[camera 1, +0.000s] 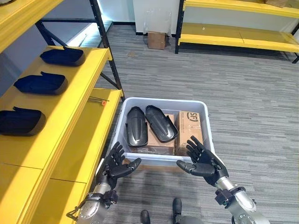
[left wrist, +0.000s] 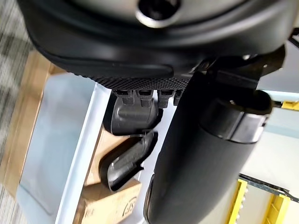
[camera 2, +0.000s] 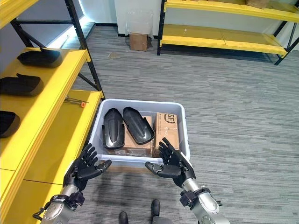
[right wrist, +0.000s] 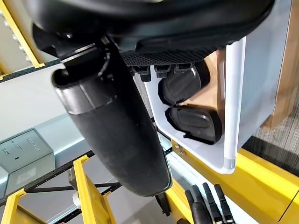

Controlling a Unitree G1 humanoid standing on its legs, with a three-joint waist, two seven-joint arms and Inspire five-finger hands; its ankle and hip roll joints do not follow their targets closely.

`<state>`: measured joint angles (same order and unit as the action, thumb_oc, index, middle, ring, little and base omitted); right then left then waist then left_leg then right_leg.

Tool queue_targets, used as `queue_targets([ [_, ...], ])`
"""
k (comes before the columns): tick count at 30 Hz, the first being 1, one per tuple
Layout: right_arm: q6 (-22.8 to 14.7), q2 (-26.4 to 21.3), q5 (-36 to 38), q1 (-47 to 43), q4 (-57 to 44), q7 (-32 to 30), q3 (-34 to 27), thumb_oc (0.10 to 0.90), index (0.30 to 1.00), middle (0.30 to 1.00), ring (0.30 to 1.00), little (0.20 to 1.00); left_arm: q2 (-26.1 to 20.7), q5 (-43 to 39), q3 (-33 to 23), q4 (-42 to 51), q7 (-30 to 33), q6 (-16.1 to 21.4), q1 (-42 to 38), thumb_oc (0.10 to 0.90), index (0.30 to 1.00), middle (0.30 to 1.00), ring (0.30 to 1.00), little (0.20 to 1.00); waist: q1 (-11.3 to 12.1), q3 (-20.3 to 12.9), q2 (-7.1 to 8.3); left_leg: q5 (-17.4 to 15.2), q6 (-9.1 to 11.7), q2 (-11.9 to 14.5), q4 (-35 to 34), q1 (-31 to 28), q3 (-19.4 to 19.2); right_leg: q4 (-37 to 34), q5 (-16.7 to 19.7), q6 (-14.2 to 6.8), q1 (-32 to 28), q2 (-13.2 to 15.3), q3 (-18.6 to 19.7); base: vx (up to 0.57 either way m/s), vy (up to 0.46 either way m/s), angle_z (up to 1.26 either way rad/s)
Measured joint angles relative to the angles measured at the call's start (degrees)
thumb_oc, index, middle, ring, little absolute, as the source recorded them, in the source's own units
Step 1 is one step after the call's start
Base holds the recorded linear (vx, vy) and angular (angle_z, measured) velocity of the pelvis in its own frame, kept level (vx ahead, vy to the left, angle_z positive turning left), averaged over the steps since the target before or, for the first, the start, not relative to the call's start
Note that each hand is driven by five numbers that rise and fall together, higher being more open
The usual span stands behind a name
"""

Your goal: Move parts from the plastic box to the shelf.

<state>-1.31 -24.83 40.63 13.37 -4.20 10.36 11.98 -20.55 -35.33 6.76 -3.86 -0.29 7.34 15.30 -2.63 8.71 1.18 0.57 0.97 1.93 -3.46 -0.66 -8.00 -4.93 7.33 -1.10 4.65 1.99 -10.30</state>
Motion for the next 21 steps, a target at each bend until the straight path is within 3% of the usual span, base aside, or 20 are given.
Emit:
queue_targets([
  [3,0.0,-0.1,0.0,-0.4,0.0,-0.1,-0.1,0.900,1.000,1.000,1.000,1.000,0.2,0.0,0.4,0.0,-0.1,0.0,-1.0,0.900,1.000,1.000,1.000,1.000,-0.3,0.0,-1.07,0.4,0.9,1.3,0.1,0.5,0.6,0.0,0.0,1.2,0.2,-1.2,-0.8,0.08,-0.153,0.12],
  [6,-0.1,-0.3,0.0,-0.8,0.1,-0.2,-0.1,0.900,1.000,1.000,1.000,1.000,1.5,0.0,0.9,-0.1,-0.2,0.0,-2.5,0.900,1.000,1.000,1.000,1.000,-0.2,0.0,-1.53,-0.7,3.3,3.1,2.9,1.5,2.2,1.5,-2.2,3.2,0.0,-2.8,-1.6,0.05,-0.263,0.20],
  [7,-0.3,0.0,0.0,-1.4,0.2,-0.3,0.0,0.900,1.000,1.000,1.000,1.000,1.1,-0.2,0.9,-0.2,-0.2,0.0,-2.6,0.900,1.000,1.000,1.000,1.000,0.3,0.2,-0.87,-1.9,5.1,3.6,10.2,5.1,2.6,2.8,-3.5,4.7,0.8,-3.1,-1.6,-0.04,-0.218,0.15],
  [8,-0.5,-0.2,0.1,-1.8,0.1,-0.2,0.2,0.900,1.000,1.000,1.000,1.000,0.7,-0.3,0.9,-0.3,-0.2,0.0,-3.4,0.900,1.000,1.000,1.000,1.000,1.2,0.7,0.79,-1.3,5.8,3.4,25.7,13.5,4.0,5.0,-4.8,6.3,2.1,-2.5,-1.4,-0.01,-0.115,0.06],
  [9,-0.7,-0.4,0.1,-2.0,0.0,-0.2,0.1,0.900,1.000,1.000,1.000,1.000,0.8,-0.3,1.1,-0.2,-0.2,0.0,-3.2,0.900,1.000,1.000,1.000,1.000,2.1,1.2,1.15,2.5,7.5,2.9,41.0,21.7,8.4,7.2,-5.8,7.5,2.7,-2.4,-1.1,0.08,0.036,-0.23],
  [10,-1.3,0.1,0.1,-2.4,-0.1,-0.3,0.3,0.900,1.000,1.000,1.000,1.000,0.7,-0.3,1.4,-0.9,-0.2,0.0,-3.5,0.900,1.000,1.000,1.000,1.000,2.5,2.0,1.70,1.9,6.6,4.0,36.8,24.3,11.6,7.2,-5.8,5.6,2.8,-2.4,-0.6,0.16,0.147,-0.35],
  [12,-2.1,0.4,0.0,-2.5,0.2,-1.0,0.0,0.900,1.000,1.000,1.000,1.000,1.2,-0.3,1.7,-3.0,-0.2,0.0,-5.0,0.900,1.000,1.000,1.000,1.000,0.9,3.4,1.05,6.4,6.7,17.9,1.3,17.8,9.8,8.0,-7.6,2.2,3.0,-5.7,0.3,0.22,0.288,-0.41],
  [13,-3.0,1.3,0.0,-2.7,0.9,-1.6,-1.4,0.900,1.000,1.000,1.000,1.000,1.2,-0.3,2.0,-4.0,-0.2,0.0,-7.1,0.900,1.000,1.000,1.000,1.000,0.9,6.2,0.70,6.8,6.7,23.3,-1.9,17.7,10.5,11.7,-10.6,-3.7,4.0,-6.6,0.5,0.20,0.301,-0.74],
  [14,-3.3,0.7,0.0,-3.0,1.6,-2.2,-2.1,0.900,1.000,1.000,1.000,1.000,2.0,-0.3,2.3,-3.7,-0.1,0.2,-7.5,0.900,1.000,1.000,1.000,1.000,2.3,7.4,-0.67,7.8,9.1,27.1,-1.8,16.9,14.2,23.9,-17.1,-2.3,9.0,-5.0,-0.6,0.18,0.336,-0.85],
  [15,-3.0,-0.4,-0.2,-2.6,1.4,-2.3,-2.1,0.900,1.000,1.000,1.000,1.000,2.0,-0.3,2.3,-2.8,-0.2,-0.4,-5.6,0.900,1.000,1.000,1.000,1.000,1.4,7.5,-0.10,6.2,11.2,26.6,-1.5,14.4,9.6,25.4,-15.9,4.4,9.1,-4.4,3.6,0.13,0.309,-1.13],
  [16,-2.9,0.0,-0.2,-2.0,1.3,-2.4,-2.5,0.900,1.000,1.000,1.000,1.000,2.1,-0.3,2.0,-2.8,-0.2,-0.9,-4.0,0.900,1.000,1.000,1.000,1.000,1.1,7.3,-1.63,4.9,9.8,24.4,-1.2,12.4,6.9,21.7,-14.1,2.1,7.8,-5.3,5.5,0.13,0.335,-0.88],
  [17,-2.9,0.0,-0.2,-1.9,0.8,-2.4,-3.2,0.900,1.000,1.000,1.000,1.000,2.1,-0.3,1.9,-2.8,-0.2,-0.9,-3.6,0.900,1.000,1.000,1.000,1.000,1.0,7.4,-2.18,4.2,9.2,22.7,-0.1,11.8,6.4,19.8,-13.1,0.5,6.9,-5.4,5.9,0.10,0.231,-0.97],
  [18,-3.1,0.6,-0.1,0.4,-0.6,-2.4,-4.1,0.900,1.000,1.000,1.000,1.000,1.5,-0.3,1.4,-2.4,-0.4,-0.9,-3.3,0.900,1.000,1.000,1.000,1.000,0.8,7.2,-3.01,4.4,9.6,18.6,1.3,10.4,6.6,15.2,-10.4,2.6,4.5,-5.7,6.2,0.14,0.306,-0.37],
  [19,-3.0,-0.7,-0.2,2.6,-0.8,-2.4,-3.5,0.900,1.000,1.000,1.000,1.000,1.2,-0.3,1.2,-1.8,-0.4,-0.8,-5.0,0.900,1.000,1.000,1.000,1.000,-0.2,7.3,-3.39,5.8,8.8,16.2,-0.5,8.8,5.0,11.8,-9.4,4.1,1.1,-5.9,5.2,0.15,0.366,-0.15],
  [20,-3.0,-0.8,-0.2,2.4,-0.8,-2.4,-3.3,0.900,1.000,1.000,1.000,1.000,1.1,-0.3,1.2,-1.4,-0.4,-0.8,-5.1,0.900,1.000,1.000,1.000,1.000,-0.1,7.2,-3.50,6.3,8.8,16.0,-1.0,8.3,4.9,11.4,-9.4,4.1,0.5,-5.6,5.2,0.14,0.362,0.22],
  [21,-3.0,-0.2,-0.2,2.3,-0.8,-2.1,-3.5,0.900,1.000,1.000,1.000,1.000,0.8,-0.3,1.2,-1.3,-0.5,-0.8,-5.8,0.900,1.000,1.000,1.000,1.000,-0.2,7.2,-3.53,6.3,8.5,15.1,-0.5,8.2,3.2,10.7,-9.3,2.7,-0.2,-4.8,5.9,0.09,0.293,-0.02],
])
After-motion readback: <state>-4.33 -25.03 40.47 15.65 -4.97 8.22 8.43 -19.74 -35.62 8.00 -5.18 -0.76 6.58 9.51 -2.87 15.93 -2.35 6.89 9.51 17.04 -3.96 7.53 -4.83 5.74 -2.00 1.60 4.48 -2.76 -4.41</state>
